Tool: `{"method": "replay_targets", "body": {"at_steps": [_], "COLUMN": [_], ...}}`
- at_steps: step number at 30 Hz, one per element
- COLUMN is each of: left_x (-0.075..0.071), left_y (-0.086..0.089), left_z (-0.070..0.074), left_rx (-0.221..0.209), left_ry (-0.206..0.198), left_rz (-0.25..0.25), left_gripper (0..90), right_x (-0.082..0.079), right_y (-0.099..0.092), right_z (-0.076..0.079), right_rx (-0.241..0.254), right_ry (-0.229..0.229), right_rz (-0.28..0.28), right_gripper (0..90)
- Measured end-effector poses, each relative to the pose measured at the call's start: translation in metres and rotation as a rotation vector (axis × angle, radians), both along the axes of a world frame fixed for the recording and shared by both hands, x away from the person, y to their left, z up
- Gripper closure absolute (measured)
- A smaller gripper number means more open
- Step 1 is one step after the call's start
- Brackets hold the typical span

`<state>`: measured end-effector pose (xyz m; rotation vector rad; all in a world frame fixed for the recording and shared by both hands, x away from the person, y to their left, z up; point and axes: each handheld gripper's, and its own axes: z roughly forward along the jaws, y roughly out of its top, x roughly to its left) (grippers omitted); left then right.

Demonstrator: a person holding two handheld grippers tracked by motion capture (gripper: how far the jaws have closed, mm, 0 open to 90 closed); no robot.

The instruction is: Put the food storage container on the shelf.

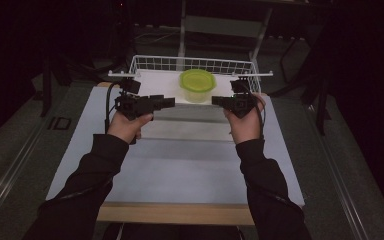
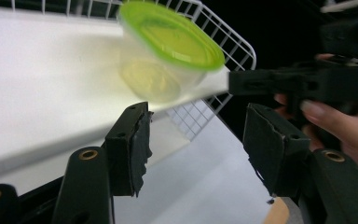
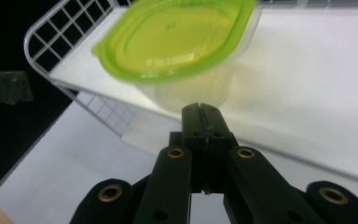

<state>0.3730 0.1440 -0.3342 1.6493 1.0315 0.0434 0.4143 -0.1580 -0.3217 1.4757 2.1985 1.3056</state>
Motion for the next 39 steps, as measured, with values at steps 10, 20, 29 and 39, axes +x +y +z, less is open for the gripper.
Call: {"method": "replay_targets", "body": {"at_steps": [10,20,29,39], "left_x": [-0.043,-0.083,-0.092,-0.091], "left_y": [0.002,-0.009,-0.013,-0.008], "left_z": [-0.053,-0.109,-0.121,-0.125], "left_rx": [0.005,0.150,0.150,0.154], "left_ry": [-0.148,-0.226,-0.237,-0.267], "left_rz": [-0.070,-0.052,-0.088,-0.069], "left_gripper": [5.9,1.1,1.1,1.1], "right_x": [0.009,0.022,0.037,0.022], "right_y": [0.013,0.030,0.035,0.025], "right_z": [-0.024,-0.024,-0.024,-0.025], "right_rx": [0.035,0.030,0.037,0.032], "right_ry": [0.013,0.015,0.029,0.011], "right_rz": [0.014,0.017,-0.011,0.007], "right_gripper": [90.0,90.0,89.8,76.9]}}
